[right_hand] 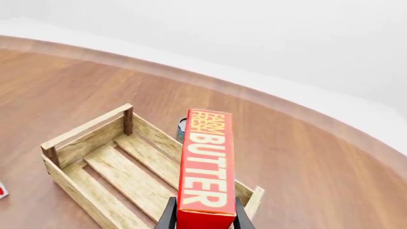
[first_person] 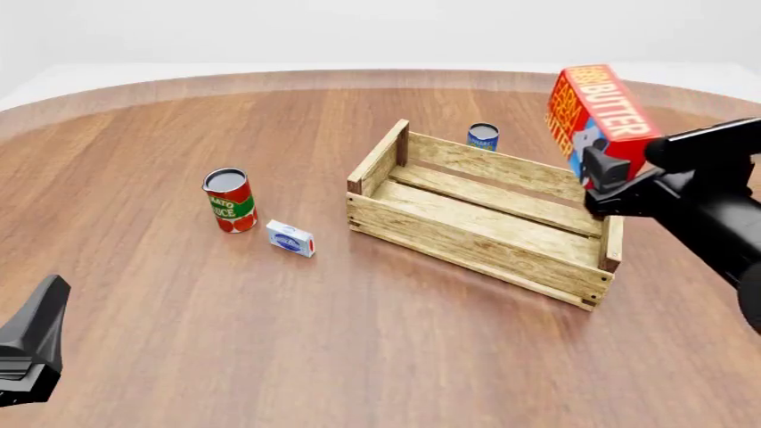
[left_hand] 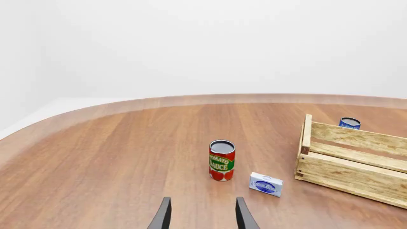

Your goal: Pick up the butter and put it in the tray.

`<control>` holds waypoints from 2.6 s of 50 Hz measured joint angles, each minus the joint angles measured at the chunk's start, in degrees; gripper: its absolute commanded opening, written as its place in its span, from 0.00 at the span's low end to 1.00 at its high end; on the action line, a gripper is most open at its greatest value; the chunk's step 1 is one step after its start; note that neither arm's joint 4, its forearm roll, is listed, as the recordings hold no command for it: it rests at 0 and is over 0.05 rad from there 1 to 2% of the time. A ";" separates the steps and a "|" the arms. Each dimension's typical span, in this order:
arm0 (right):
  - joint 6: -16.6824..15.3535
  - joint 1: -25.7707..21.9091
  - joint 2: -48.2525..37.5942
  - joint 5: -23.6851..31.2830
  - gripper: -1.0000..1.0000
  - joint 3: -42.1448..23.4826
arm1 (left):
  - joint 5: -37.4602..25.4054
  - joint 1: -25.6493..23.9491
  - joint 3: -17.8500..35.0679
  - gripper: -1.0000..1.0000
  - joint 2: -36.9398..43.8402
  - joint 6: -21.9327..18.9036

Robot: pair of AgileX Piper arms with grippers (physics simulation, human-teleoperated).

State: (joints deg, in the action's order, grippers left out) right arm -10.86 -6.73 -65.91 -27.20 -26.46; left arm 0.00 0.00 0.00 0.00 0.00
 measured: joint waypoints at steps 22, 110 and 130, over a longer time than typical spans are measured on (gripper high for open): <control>0.12 -2.03 -4.57 -2.45 0.00 -1.12 | 0.00 0.00 0.00 1.00 0.00 0.00; 2.98 -7.90 -24.49 -10.10 0.00 -8.72 | 0.00 0.00 0.00 1.00 0.00 0.00; 3.51 -8.58 -26.97 -10.90 0.00 -9.60 | 0.00 0.00 0.00 1.00 0.00 0.00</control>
State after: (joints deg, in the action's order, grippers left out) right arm -7.34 -15.31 -92.88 -38.10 -36.06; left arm 0.00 0.00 0.00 0.00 0.00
